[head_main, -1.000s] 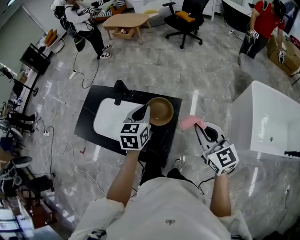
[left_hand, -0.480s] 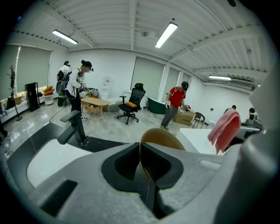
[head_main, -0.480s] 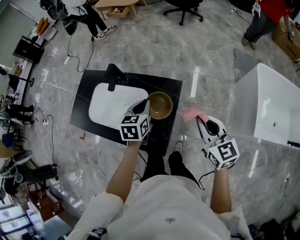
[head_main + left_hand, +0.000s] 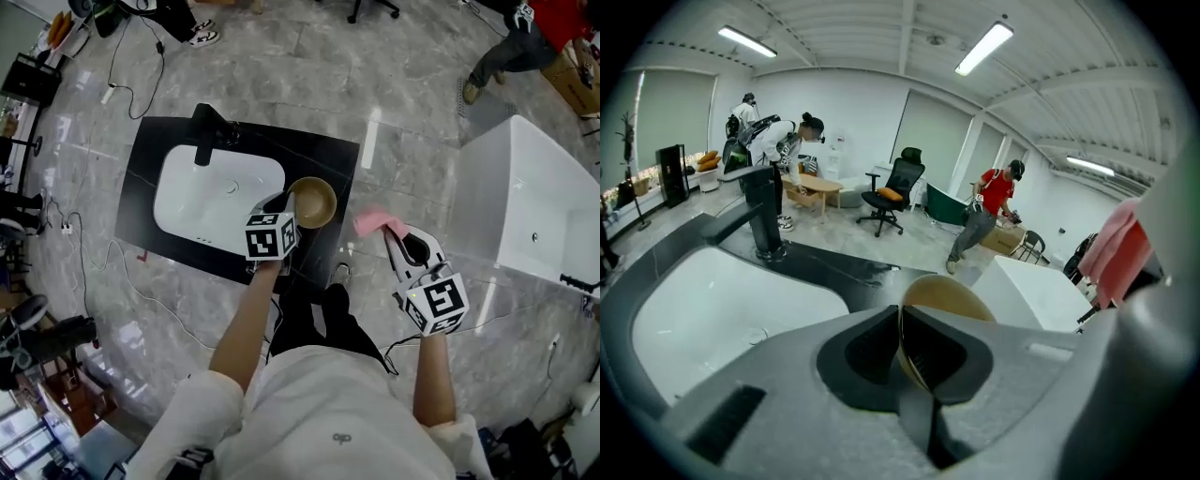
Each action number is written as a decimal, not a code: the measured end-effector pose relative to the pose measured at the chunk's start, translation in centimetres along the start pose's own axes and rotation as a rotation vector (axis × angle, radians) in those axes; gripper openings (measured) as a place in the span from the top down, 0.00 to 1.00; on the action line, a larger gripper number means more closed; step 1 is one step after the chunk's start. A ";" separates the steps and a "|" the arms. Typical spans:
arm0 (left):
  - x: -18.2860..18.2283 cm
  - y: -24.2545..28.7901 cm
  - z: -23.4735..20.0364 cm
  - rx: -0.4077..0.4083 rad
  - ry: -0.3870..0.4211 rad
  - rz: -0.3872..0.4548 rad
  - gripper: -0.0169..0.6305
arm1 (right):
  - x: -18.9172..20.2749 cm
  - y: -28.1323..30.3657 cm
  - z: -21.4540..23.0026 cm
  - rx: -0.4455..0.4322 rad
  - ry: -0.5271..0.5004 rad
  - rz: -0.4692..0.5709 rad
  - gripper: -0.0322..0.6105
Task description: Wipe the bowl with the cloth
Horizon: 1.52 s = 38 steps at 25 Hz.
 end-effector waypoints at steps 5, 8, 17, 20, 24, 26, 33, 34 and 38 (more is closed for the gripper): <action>1.4 2.4 -2.1 0.022 -0.065 -0.054 0.93 | 0.2 2.1 -0.9 0.018 0.017 -0.029 0.93; 2.3 3.5 -2.6 0.040 -0.080 -0.088 0.94 | 0.2 3.0 -1.1 0.040 0.027 -0.049 0.93; 3.9 5.4 -3.5 0.079 -0.099 -0.126 0.93 | -0.2 4.6 -1.5 0.071 0.043 -0.080 0.93; 4.2 5.6 -3.8 0.076 -0.103 -0.123 0.93 | 0.1 4.8 -1.5 0.088 0.050 -0.087 0.93; 4.3 6.0 -3.9 0.077 -0.088 -0.127 0.93 | 0.4 4.8 -1.5 0.105 0.060 -0.094 0.93; 4.5 6.0 -3.8 0.088 -0.087 -0.131 0.93 | 0.6 4.6 -1.5 0.113 0.067 -0.099 0.93; 4.5 6.2 -3.7 0.106 -0.060 -0.144 0.83 | 0.8 4.3 -1.3 0.127 0.075 -0.105 0.93; 4.5 6.2 -3.7 0.105 -0.057 -0.144 0.82 | 0.8 4.3 -1.3 0.128 0.075 -0.106 0.93; 4.6 6.0 -4.0 0.087 -0.057 -0.134 0.82 | 1.1 4.0 -1.2 0.131 0.074 -0.106 0.93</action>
Point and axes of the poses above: the fingertips, and each gripper's own axes: y forward along the fingers, z to its right, x out of its underside, the point moved 5 cm from there along -y, backward along the fingers, and after that the axes turned 5 degrees about x, right-handed, at the moved point
